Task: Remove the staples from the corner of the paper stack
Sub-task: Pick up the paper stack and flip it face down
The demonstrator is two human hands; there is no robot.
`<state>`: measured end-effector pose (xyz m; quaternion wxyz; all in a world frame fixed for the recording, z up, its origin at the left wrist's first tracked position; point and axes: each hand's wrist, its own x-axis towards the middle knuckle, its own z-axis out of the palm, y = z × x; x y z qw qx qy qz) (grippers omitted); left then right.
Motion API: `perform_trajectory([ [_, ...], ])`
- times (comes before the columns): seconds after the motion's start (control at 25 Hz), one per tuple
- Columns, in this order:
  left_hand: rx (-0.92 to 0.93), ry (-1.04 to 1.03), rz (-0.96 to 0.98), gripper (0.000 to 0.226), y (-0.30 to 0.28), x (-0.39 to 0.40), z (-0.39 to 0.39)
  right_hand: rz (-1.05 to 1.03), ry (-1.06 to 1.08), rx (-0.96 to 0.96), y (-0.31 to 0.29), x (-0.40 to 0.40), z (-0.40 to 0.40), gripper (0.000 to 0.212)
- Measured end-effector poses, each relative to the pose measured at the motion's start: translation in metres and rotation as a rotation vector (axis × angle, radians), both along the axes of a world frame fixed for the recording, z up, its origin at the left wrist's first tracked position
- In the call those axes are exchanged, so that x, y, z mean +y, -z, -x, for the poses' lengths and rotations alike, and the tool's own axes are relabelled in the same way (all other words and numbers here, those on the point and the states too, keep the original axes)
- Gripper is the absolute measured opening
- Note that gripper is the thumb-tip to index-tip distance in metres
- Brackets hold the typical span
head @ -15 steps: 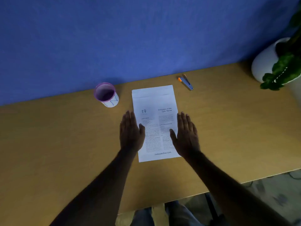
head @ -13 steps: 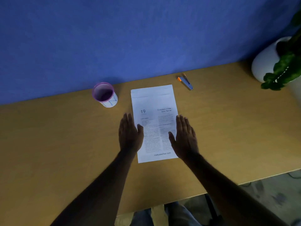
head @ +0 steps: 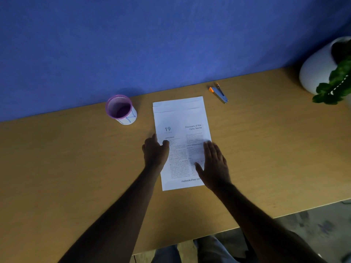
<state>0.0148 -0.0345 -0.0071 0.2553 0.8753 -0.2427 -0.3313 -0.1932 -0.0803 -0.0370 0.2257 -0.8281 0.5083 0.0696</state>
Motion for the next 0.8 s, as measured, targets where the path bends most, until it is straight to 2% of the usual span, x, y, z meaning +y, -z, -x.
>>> perform_trajectory([
  [0.16, 0.335, -0.412, 0.114, 0.037, -0.003, -0.011, -0.009, -0.020, 0.007, -0.012, -0.001, 0.001, 0.001, 0.088],
  [0.2, 0.392, -0.466, 0.149, 0.030, -0.001, -0.012, -0.014, -0.021, 0.010, -0.017, -0.001, 0.002, 0.001, 0.087],
  [0.32, 0.518, -0.508, 0.166, 0.014, 0.002, -0.014, -0.023, -0.029, 0.021, -0.023, 0.000, 0.003, 0.002, 0.086],
  [0.56, 0.505, -0.526, 0.139, 0.005, 0.008, -0.012, -0.028, -0.017, 0.028, -0.044, 0.001, 0.003, 0.003, 0.086],
  [0.8, 0.531, -0.497, 0.157, 0.012, -0.002, -0.007, -0.026, -0.092, 0.127, -0.123, -0.021, 0.000, -0.013, 0.078],
])
